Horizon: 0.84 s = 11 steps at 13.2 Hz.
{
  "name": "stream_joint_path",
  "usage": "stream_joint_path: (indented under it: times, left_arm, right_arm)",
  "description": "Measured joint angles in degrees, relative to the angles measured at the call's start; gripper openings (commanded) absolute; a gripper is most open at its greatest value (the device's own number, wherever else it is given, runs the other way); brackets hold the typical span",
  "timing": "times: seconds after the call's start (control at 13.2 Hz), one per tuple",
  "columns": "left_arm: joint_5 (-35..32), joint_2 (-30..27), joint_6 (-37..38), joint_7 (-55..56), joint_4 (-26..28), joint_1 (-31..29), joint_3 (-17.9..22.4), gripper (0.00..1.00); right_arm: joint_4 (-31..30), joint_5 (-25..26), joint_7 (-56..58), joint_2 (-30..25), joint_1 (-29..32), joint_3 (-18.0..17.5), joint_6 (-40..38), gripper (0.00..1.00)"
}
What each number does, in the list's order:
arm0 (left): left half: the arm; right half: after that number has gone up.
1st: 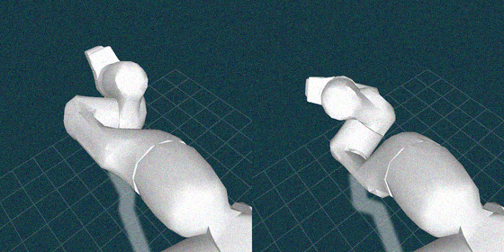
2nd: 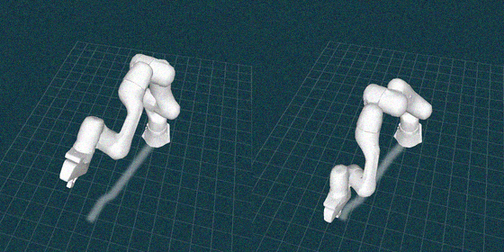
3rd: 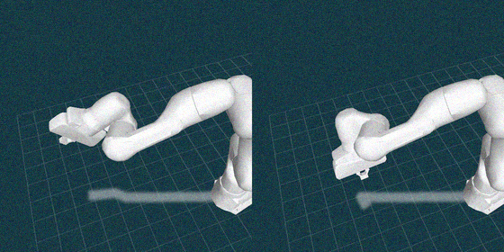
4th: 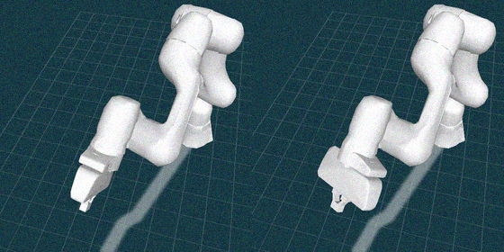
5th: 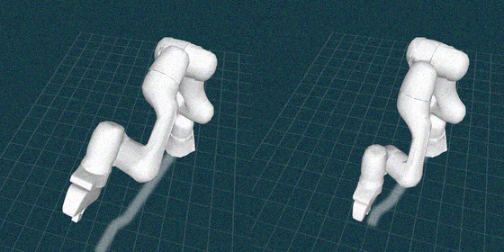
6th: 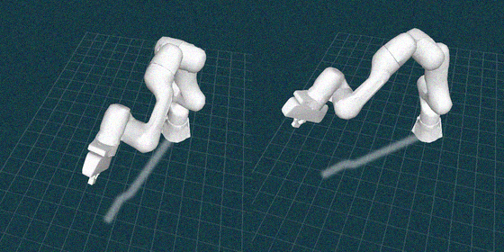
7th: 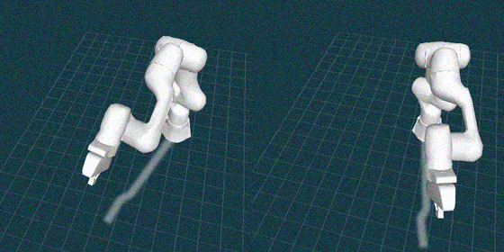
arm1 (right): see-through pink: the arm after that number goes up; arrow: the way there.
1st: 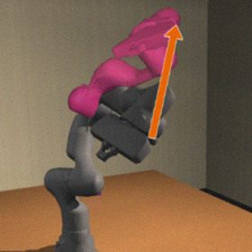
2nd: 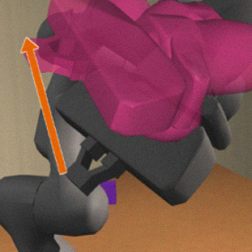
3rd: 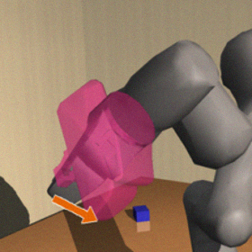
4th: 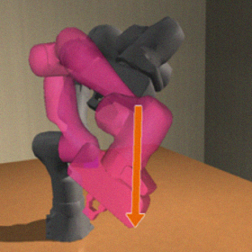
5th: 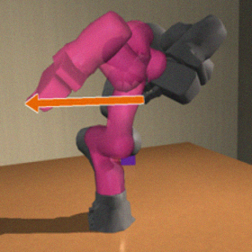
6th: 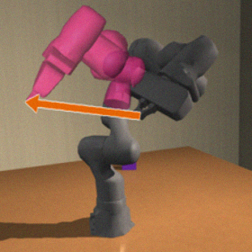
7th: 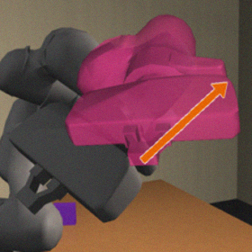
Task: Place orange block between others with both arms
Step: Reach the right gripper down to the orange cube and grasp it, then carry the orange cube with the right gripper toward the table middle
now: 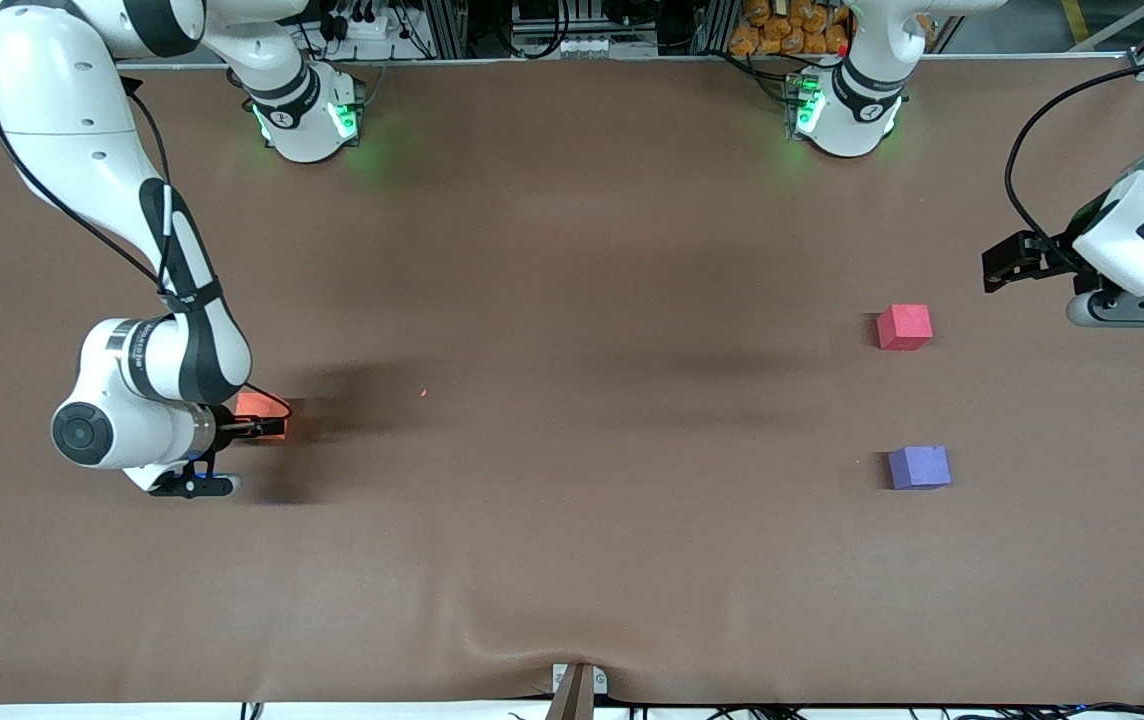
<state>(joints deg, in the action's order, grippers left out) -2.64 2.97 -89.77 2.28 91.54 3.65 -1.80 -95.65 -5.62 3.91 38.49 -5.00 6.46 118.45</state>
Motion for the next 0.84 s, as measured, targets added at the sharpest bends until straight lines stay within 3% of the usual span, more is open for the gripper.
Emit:
stream_joint_path:
  times: [0.15,0.38,0.84]
  left_arm:
    - [0.0,0.0,0.0,0.0,0.0,0.0,0.0,1.0]
    - [0.0,0.1,0.0,0.0,0.0,0.0,0.0,1.0]
    - [0.0,1.1,0.0,0.0,0.1,-0.1,-0.6,1.0]
  right_arm:
    - [0.0,0.0,0.0,0.1,0.0,0.0,0.0,0.67]
    - [0.0,0.0,0.0,0.1,0.0,0.0,0.0,0.5]
    - [2.2,-0.1,0.1,-0.4,-0.2,-0.5,0.3,0.47]
